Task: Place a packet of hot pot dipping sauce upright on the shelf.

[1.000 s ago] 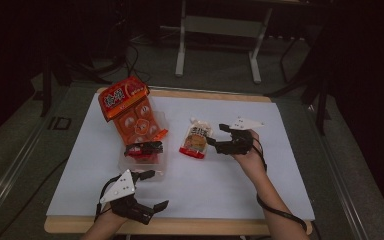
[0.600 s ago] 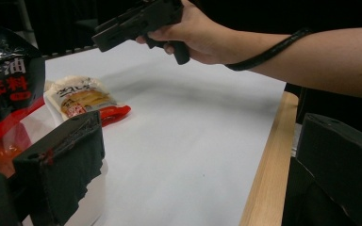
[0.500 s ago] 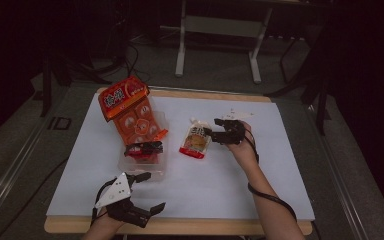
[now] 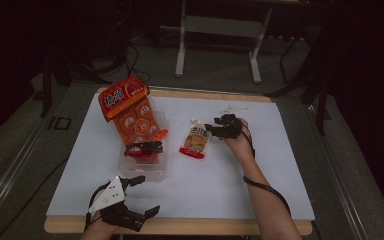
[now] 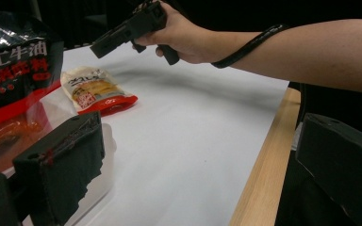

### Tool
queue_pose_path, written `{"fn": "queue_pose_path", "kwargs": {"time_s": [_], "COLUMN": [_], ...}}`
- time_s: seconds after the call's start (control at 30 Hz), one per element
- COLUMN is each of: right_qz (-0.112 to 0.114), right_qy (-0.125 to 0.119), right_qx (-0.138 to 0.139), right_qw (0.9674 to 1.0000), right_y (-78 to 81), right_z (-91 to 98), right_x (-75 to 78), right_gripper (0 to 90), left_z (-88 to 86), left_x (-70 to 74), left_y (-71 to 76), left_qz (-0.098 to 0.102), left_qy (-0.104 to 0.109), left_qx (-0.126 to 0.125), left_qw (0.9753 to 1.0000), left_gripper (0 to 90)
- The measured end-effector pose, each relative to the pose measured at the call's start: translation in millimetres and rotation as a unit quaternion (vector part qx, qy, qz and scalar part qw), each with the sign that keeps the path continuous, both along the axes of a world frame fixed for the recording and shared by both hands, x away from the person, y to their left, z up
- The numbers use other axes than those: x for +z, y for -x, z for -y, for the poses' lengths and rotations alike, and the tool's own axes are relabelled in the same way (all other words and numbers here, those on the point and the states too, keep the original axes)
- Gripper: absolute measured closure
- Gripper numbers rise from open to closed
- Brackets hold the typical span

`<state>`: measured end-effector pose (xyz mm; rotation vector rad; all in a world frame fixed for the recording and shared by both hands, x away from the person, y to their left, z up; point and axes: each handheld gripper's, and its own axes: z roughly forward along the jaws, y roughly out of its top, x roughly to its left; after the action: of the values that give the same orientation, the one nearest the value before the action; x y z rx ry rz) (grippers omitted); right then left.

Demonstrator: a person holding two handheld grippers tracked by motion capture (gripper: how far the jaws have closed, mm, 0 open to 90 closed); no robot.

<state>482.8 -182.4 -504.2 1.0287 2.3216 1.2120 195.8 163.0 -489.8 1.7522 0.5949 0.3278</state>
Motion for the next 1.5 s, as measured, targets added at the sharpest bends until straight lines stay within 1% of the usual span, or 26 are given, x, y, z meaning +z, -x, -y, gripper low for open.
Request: {"fn": "queue_pose_path", "kwargs": {"time_s": [0.03,0.07,0.1,0.13,0.27,0.3,0.37,0.5,0.53,0.63,0.7,0.8,0.83,0.87,0.9,0.93,1.0,1.1,1.2,1.27,1.3,1.33,1.37,1.4,1.5], "right_qz": [-0.015,-0.015,-0.025,-0.028,-0.027,-0.03,-0.03,-0.039,-0.038,-0.042,-0.04,-0.042,-0.05,-0.051,-0.049,-0.056,-0.055,-0.07,-0.066,-0.058,-0.048,-0.048,-0.045,-0.042,-0.042], "right_qy": [0.006,0.006,0.007,0.01,0.013,0.019,0.021,0.025,0.037,0.042,0.045,0.055,0.051,0.05,0.054,0.052,0.055,0.049,0.05,0.053,0.05,0.05,0.046,0.048,0.037], "right_qx": [-0.003,-0.003,-0.007,-0.012,-0.018,-0.02,-0.021,-0.024,-0.026,-0.027,-0.025,-0.017,-0.018,-0.016,-0.017,-0.011,-0.011,-0.027,-0.029,-0.029,-0.03,-0.03,-0.031,-0.029,-0.03], "right_qw": [0.9999,0.9999,0.9996,0.9995,0.9994,0.9992,0.9991,0.9987,0.9982,0.9979,0.9979,0.9975,0.9973,0.9973,0.9972,0.997,0.9969,0.996,0.9961,0.9965,0.9972,0.9972,0.9974,0.9975,0.998], "right_y": [-4.2,-4.2,-6.1,-9.5,-13.5,-16.7,-17.8,-21.7,-22.6,-22.5,-21.7,-20.7,-20.2,-19.9,-19.0,-18.4,-17.7,-17.1,-15.7,-13.2,-10.3,-10.3,-8.5,-7.0,-2.8], "right_z": [-1.9,-1.9,-2.9,-4.0,-6.4,-8.4,-8.9,-11.3,-12.4,-13.3,-14.0,-15.9,-16.6,-16.9,-17.9,-19.3,-20.6,-21.7,-21.9,-22.9,-22.2,-22.2,-21.9,-21.4,-18.2], "right_x": [-4.5,-4.5,-6.8,-10.5,-15.0,-18.0,-19.0,-22.5,-24.9,-28.4,-29.8,-30.4,-30.2,-30.1,-30.2,-29.5,-29.2,-27.1,-23.9,-20.2,-15.2,-15.2,-12.6,-10.2,-3.3], "right_gripper": [49.9,49.9,49.9,49.8,47.4,48.1,49.1,52.4,53.1,53.5,56.4,62.8,67.5,70.8,75.4,85.8,87.1,88.7,89.0,89.0,89.0,89.0,89.0,89.1,89.5], "left_z": [-0.6,-1.3,-1.9,-2.2,-4.4,-4.8,-5.6,-5.3,-5.2,-5.1,-5.4,-5.5,-5.4,-5.1,-5.0,-4.9,-4.6,-4.3,-3.5,-3.1,-2.9,-2.6,-2.4,-2.0,-1.1], "left_x": [0.2,0.6,0.9,1.1,1.2,0.9,0.5,0.1,-0.1,-0.6,-0.7,-0.7,-0.7,-0.7,-0.7,-0.9,-1.3,-1.9,-2.1,-2.3,-2.3,-2.4,-2.4,-2.3,-2.3], "left_y": [0.8,1.4,2.0,2.4,4.3,4.7,5.1,6.0,6.0,6.0,5.8,5.4,5.4,5.6,5.7,5.8,5.7,5.3,5.2,4.8,4.6,4.4,4.1,3.8,3.3], "left_qz": [0.002,0.001,0.001,0.001,0.001,0.0,-0.002,-0.002,-0.003,-0.004,-0.005,-0.007,-0.007,-0.007,-0.006,-0.007,-0.008,-0.009,-0.009,-0.01,-0.01,-0.01,-0.011,-0.011,-0.011], "left_qy": [-0.001,0.0,0.0,-0.004,-0.005,-0.004,-0.002,-0.008,-0.008,-0.01,-0.008,-0.006,-0.005,-0.006,-0.006,-0.006,-0.006,-0.004,-0.003,-0.002,-0.002,-0.001,0.001,0.001,0.002], "left_qx": [0.002,0.003,0.003,0.003,0.004,0.005,0.006,0.003,0.003,0.002,0.002,0.002,0.002,0.003,0.002,0.002,0.002,0.001,-0.001,-0.002,-0.003,-0.003,-0.004,-0.005,-0.007], "left_qw": [1.0,1.0,1.0,1.0,1.0,1.0,1.0,1.0,1.0,0.9999,0.9999,1.0,1.0,1.0,1.0,1.0,0.9999,0.9999,1.0,0.9999,0.9999,0.9999,0.9999,0.9999,0.9999], "left_gripper": [2.2,2.2,2.2,2.2,2.2,2.2,2.2,2.2,2.2,2.2,2.2,2.2,2.2,2.2,2.2,2.2,2.2,2.2,2.2,2.2,2.2,2.2,2.2,2.2,2.2]}}
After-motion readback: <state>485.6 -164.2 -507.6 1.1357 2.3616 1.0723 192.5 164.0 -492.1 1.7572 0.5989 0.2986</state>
